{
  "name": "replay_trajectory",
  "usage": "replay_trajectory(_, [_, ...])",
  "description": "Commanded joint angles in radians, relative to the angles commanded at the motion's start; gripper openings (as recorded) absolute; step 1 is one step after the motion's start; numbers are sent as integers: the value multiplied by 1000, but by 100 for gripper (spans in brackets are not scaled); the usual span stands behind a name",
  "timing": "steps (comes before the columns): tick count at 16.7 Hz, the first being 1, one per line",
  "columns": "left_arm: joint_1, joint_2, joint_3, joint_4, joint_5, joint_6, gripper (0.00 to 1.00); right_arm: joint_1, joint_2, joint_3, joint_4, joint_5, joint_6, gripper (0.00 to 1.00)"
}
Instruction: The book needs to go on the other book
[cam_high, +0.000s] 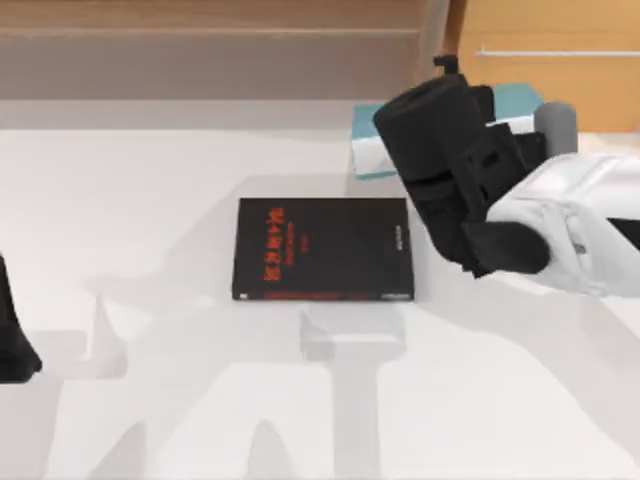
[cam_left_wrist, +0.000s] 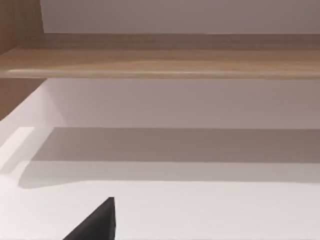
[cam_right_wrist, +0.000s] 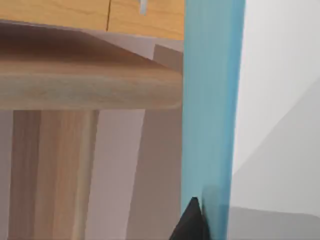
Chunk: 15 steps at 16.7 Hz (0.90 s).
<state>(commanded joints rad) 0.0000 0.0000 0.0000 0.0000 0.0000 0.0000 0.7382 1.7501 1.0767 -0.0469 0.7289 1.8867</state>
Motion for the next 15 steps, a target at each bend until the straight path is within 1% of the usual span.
replay_trajectory(4, [0,0,0,0,0,0,100,164,194,66,34,72,245,0])
replay_trajectory(7, [0,0,0,0,0,0,100,233,288,107,58,102,354,0])
replay_trajectory(9, [0,0,0,0,0,0,100,248,310,119,65,109,379,0])
replay_trajectory(15, [0,0,0,0,0,0,100,243,308,118,66,107,378,0])
